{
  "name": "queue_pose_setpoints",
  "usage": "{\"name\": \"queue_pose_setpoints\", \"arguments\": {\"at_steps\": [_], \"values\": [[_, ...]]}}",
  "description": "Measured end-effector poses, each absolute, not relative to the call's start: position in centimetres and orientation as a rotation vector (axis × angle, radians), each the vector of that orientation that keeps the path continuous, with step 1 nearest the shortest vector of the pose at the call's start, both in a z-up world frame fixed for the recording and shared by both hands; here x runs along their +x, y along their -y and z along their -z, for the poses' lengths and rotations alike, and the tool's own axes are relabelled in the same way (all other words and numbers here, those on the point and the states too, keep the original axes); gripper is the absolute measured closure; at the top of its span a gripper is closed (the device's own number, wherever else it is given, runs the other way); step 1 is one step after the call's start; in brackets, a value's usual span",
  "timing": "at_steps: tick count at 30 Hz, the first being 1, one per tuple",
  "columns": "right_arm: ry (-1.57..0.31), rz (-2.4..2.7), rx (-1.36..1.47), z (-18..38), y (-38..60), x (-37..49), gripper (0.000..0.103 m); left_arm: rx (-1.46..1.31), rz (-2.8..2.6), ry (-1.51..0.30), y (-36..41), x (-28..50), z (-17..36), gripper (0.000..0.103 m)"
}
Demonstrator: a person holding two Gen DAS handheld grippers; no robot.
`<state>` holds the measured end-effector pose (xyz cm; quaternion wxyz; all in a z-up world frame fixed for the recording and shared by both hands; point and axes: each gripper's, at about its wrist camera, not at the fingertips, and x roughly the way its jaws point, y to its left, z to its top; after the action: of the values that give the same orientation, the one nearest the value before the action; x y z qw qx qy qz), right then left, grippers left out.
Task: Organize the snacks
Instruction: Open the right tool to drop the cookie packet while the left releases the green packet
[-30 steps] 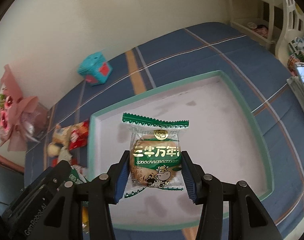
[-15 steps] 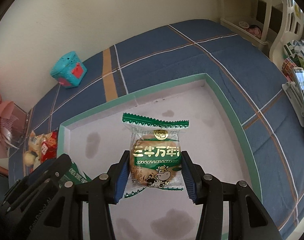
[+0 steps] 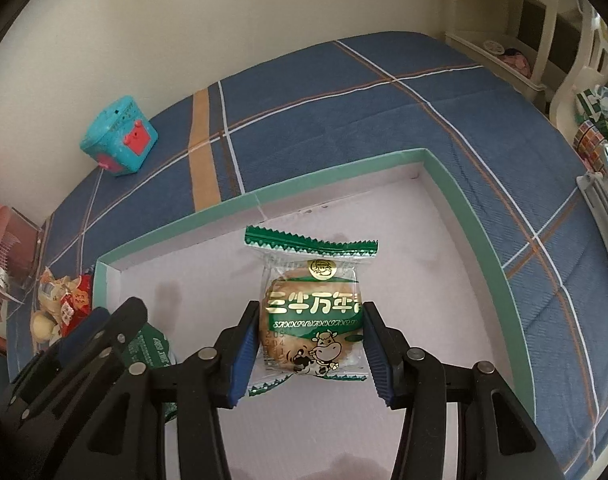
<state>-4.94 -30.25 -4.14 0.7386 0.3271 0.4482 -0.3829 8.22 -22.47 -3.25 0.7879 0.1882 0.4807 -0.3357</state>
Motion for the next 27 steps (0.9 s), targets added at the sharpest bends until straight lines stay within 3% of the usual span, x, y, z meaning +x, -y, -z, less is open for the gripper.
{"name": "queue_pose_setpoints", "arguments": {"at_steps": [7, 15, 27], "values": [[-1.016, 0.86, 0.691, 3.9, 30.2, -4.6, 0.049, 0.421, 0.673, -1.054, 22.1, 8.5, 3.0, 0.041], [-1.028, 0.857, 0.642, 2.1, 29.4, -4.6, 0.039, 0.42, 0.617, -1.061, 20.5, 9.1, 1.2, 0.026], [-1.017, 0.838, 0.598, -0.9, 28.3, -4.7, 0.038, 0.417, 0.543, -1.068, 17.4, 10.2, -0.1, 0.026]]}}
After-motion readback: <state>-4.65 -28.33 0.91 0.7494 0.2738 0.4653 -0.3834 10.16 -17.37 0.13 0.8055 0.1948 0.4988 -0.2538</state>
